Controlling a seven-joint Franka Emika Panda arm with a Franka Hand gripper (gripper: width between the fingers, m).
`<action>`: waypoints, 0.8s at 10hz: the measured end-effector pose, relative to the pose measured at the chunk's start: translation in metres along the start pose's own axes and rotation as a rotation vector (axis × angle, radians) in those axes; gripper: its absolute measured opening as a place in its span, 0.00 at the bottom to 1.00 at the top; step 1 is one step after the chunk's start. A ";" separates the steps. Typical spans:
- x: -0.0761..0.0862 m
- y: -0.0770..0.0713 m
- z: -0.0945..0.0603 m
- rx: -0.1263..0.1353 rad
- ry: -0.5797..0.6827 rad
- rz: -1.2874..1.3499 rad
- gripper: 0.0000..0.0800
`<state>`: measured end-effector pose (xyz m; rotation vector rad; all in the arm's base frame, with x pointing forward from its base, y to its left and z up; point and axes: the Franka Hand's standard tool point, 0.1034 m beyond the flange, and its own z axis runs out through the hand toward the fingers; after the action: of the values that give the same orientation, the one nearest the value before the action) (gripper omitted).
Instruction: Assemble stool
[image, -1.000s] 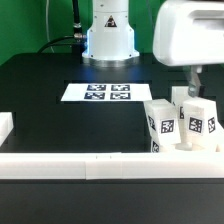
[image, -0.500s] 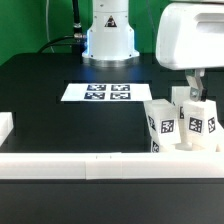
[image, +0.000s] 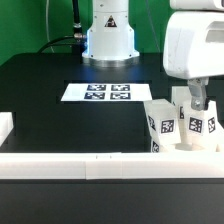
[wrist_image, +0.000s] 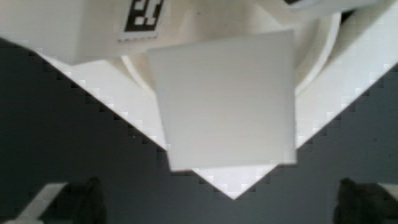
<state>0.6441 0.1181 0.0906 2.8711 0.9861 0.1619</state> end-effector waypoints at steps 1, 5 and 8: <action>-0.005 -0.003 0.004 0.011 -0.020 0.027 0.81; -0.012 -0.014 0.013 0.029 -0.049 0.079 0.81; -0.015 -0.010 0.014 0.029 -0.051 0.088 0.49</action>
Offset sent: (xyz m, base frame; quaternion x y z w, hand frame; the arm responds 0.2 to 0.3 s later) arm -0.0159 0.0095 -0.0127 0.0150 -0.0293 0.0167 0.9993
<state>0.6285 0.1162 0.0745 2.9308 0.8614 0.0808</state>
